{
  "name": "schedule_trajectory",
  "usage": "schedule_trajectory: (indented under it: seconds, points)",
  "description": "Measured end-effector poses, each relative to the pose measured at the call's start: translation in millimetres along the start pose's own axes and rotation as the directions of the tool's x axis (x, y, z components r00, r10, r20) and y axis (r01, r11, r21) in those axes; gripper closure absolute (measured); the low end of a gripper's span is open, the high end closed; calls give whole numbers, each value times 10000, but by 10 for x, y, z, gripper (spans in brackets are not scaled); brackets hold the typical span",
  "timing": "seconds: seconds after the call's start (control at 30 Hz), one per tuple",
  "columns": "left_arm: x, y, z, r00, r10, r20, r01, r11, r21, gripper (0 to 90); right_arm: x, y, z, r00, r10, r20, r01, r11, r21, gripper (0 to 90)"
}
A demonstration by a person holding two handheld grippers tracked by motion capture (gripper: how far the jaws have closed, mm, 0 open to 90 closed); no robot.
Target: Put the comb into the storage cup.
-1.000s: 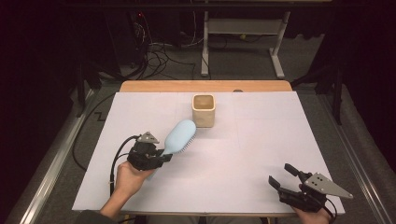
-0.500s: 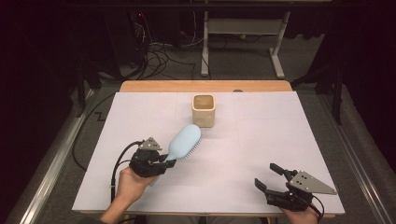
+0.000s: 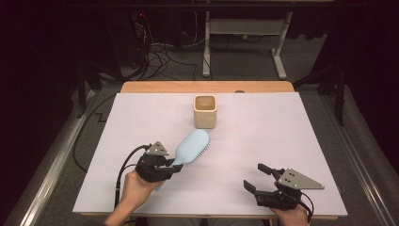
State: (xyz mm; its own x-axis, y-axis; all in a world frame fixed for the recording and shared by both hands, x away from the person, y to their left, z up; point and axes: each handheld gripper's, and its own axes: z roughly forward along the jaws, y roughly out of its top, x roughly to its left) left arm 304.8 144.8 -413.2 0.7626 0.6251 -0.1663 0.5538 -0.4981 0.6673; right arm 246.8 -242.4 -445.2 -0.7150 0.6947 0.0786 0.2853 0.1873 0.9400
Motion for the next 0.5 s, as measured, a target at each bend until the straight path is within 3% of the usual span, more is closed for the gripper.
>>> schedule_trajectory:
  seconds: [0.13, 0.5]
  points:
    - [-26, 13, 24, 10000, 61, 67, -61, 10000, -21, 697, 27, 30, 78, 9998, 38, -214, -41, 9999, -152, 207]
    - [-118, 73, 98, 9991, 270, 333, -267, 9996, -85, 696, 72, 67, 250, 9989, 60, -474, -52, 9998, 181, 209]
